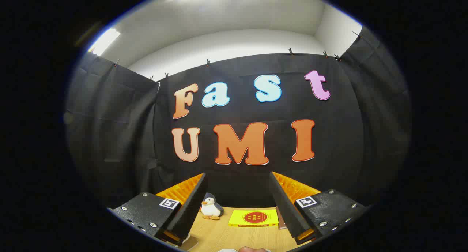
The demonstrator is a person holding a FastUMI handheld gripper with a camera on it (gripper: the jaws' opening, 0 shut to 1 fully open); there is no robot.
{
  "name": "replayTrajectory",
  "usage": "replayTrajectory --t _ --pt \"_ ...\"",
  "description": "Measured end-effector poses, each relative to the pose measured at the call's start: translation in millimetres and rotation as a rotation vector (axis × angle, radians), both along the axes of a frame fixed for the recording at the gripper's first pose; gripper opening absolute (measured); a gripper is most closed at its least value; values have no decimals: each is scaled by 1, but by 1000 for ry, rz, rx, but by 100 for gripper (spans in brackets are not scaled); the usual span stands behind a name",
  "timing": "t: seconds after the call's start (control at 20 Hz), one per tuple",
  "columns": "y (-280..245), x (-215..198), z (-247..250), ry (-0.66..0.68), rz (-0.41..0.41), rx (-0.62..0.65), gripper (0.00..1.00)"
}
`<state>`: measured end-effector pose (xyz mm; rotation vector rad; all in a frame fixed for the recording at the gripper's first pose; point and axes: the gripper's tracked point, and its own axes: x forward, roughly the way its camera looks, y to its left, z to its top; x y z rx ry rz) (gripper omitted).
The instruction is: Open the storage box then place both shoes into the box .Put the left shoe in first, then the right shoe, with the right side of both shoes facing outward in a uniform manner.
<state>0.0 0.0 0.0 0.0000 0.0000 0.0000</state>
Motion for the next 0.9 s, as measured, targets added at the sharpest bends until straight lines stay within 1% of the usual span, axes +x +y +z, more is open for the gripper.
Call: replayTrajectory --t 0.55,0.9 --pt "-10 -6 -3 19 -10 -36 100" --pt "-9 -7 -9 41 -7 -34 100"
